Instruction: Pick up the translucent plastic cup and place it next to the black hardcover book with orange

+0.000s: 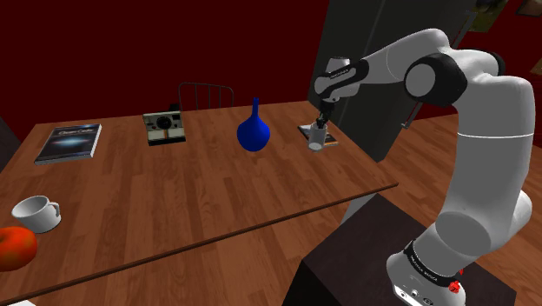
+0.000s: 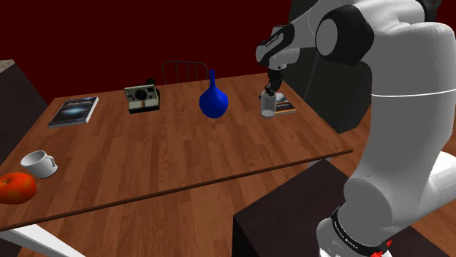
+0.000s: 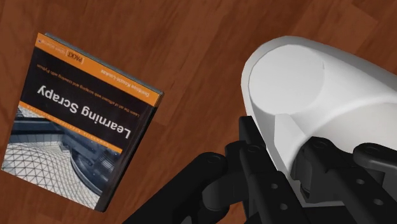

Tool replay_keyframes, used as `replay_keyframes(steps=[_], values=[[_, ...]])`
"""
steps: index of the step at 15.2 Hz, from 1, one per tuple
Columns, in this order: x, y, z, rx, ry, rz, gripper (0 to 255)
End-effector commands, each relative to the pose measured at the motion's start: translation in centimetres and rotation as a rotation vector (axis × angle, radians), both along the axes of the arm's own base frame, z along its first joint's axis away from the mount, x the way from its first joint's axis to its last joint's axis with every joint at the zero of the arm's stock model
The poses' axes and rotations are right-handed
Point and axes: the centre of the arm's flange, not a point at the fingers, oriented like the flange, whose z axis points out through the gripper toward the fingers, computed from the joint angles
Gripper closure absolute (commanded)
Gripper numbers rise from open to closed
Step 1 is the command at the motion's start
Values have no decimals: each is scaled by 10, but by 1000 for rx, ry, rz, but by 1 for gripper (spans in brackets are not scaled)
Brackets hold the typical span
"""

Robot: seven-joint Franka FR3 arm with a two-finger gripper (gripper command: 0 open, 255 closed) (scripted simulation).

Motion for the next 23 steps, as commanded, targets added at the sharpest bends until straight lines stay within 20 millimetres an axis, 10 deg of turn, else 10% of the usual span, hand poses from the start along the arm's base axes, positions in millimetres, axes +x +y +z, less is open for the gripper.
replay_keyframes(steps=[1,15,23], values=[[0,-1,-11,0,-1,0,255],[0,-1,-86,0,-1,0,255],[0,-1,-86,0,-1,0,255]])
